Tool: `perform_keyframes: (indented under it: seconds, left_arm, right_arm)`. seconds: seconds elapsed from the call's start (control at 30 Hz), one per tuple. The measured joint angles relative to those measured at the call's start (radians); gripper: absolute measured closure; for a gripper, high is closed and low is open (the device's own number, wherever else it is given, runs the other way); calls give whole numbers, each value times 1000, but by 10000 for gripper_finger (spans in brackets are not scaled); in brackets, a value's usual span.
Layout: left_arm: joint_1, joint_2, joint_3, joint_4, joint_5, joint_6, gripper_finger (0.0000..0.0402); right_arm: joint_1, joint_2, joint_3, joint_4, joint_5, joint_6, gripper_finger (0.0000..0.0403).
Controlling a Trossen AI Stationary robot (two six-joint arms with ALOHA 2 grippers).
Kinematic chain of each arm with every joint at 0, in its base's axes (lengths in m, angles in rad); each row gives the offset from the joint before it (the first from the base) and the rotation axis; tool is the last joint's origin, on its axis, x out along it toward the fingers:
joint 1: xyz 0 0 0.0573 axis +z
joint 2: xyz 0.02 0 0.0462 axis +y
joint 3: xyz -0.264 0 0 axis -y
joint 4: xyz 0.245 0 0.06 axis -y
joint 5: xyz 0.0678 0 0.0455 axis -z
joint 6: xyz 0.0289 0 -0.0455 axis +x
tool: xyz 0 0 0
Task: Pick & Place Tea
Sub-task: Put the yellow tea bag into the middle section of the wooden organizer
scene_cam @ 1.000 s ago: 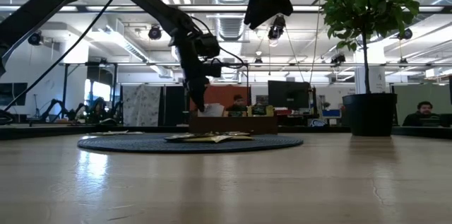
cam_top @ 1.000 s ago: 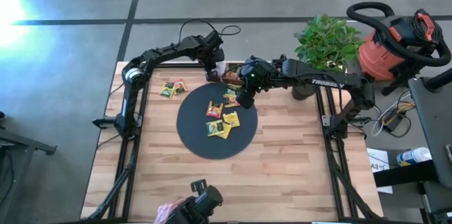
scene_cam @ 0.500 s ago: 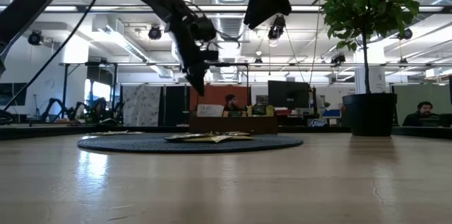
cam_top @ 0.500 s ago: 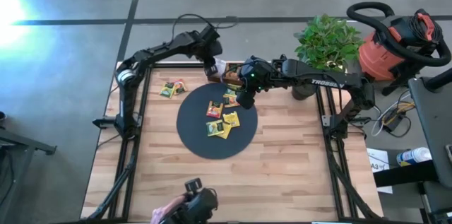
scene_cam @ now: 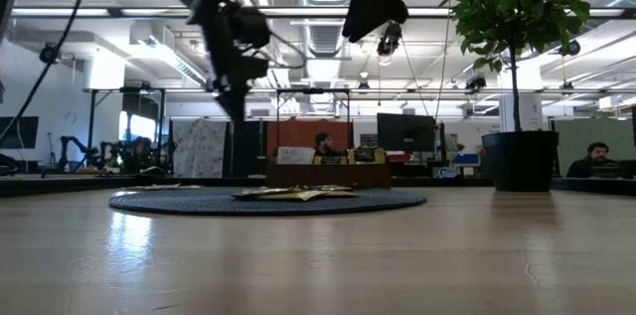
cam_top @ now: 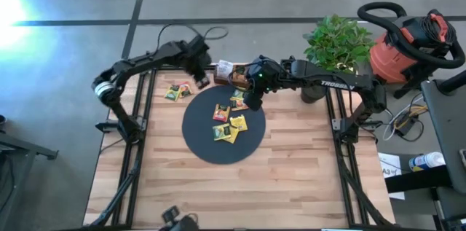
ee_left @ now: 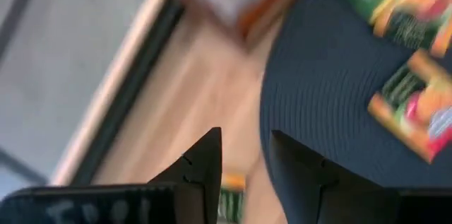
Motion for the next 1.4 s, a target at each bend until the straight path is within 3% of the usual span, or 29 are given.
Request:
perform_keyframes:
  seconds: [0.17,0.23,0.33,0.4,0.63,0.8,1.13,1.4]
  left_arm:
    - [12,-113,-242,41,-45,-154,287]
    - [9,-158,-317,75,74,-178,287]
    - [-42,-222,-423,179,389,-185,287]
    - [-98,-258,-483,272,484,-200,287]
    - [-341,-272,-625,618,338,-190,289]
    - [-390,-203,-658,809,190,-200,289]
    - [-380,-58,-655,817,183,-211,289]
    - [-379,-15,-655,834,182,-217,289]
  right_arm:
    - [-6,0,-12,26,-6,0,280]
    - [-8,0,-21,52,-25,1,280]
    - [-16,0,-42,90,-87,6,280]
    - [-21,0,-62,110,-120,24,280]
    - [-50,13,-139,140,-208,169,281]
    - [-51,34,-197,185,-264,237,282]
    - [-40,46,-309,388,-321,438,283]
    - [-40,88,-389,541,-370,563,271]
